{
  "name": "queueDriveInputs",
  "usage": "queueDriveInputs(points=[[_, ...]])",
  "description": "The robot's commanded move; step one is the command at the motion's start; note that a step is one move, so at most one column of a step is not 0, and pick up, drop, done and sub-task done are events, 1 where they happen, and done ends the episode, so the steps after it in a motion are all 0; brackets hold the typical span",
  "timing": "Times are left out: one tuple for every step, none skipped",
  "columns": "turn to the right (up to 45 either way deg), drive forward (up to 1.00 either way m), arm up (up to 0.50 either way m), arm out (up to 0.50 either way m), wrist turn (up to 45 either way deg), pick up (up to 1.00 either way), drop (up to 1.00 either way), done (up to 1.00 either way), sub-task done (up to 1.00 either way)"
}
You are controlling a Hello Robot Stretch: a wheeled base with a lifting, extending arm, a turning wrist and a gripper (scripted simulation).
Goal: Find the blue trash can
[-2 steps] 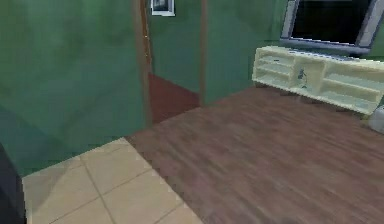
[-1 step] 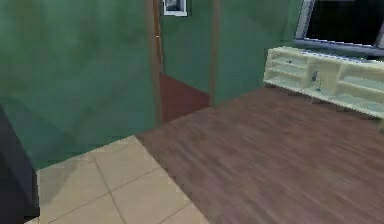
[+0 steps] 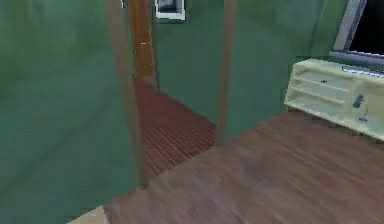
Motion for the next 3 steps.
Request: queueDriveInputs(points=[[0.0,1.0,0.0,0.0,0.0,0.0,0.0,0.0,0.0],[0.0,0.35,0.0,0.0,0.0,0.0,0.0,0.0,0.0],[-18.0,0.0,0.0,0.0,0.0,0.0,0.0,0.0,0.0]])
